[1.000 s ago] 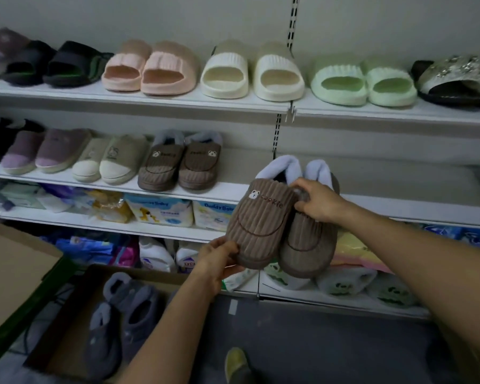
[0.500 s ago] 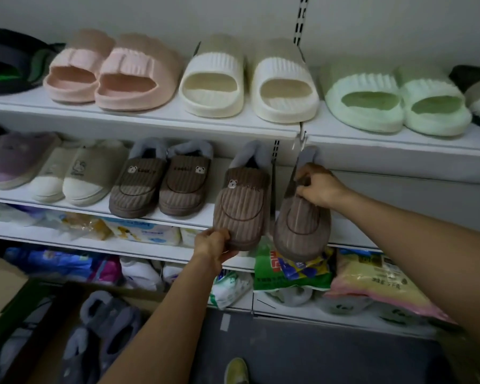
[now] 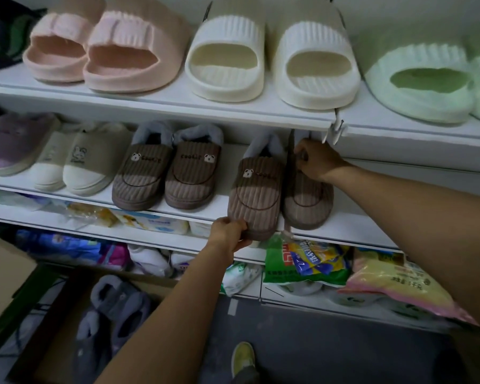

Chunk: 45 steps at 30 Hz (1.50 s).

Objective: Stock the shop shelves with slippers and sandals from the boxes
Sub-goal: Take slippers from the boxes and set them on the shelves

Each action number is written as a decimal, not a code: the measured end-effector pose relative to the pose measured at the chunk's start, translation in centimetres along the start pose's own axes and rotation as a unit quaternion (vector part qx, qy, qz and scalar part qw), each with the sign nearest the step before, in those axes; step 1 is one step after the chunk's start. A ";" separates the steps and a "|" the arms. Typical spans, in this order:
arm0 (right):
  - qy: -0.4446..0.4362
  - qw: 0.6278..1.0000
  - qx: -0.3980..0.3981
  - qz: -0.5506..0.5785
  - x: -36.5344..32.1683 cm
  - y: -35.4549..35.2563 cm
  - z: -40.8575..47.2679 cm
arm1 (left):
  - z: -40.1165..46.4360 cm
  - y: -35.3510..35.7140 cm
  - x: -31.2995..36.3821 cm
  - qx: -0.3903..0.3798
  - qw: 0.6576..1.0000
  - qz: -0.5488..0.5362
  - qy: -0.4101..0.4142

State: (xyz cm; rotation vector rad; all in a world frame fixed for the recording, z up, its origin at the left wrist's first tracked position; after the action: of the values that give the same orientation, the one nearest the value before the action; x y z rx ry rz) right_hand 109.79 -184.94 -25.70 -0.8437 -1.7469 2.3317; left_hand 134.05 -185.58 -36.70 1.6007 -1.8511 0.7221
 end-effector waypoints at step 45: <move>-0.246 0.965 -0.091 0.016 -23.1 8.0 -32.3 | -15.5 -38.0 -10.4 0.294 0.789 0.386 0.377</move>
State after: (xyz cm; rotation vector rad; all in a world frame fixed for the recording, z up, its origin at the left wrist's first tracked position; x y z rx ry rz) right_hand 146.88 -169.37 -30.54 -0.3186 -2.1682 2.5940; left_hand 174.09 -172.34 -32.67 0.5265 -1.6410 2.1017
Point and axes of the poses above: each hand's wrist, its own z-axis towards the middle knuckle, its own y-axis out of the palm, x = y × z, the point moved 3 cm from there along z, towards the middle knuckle, and after that the axes turned 13 degrees about x, right-handed, at the moved point
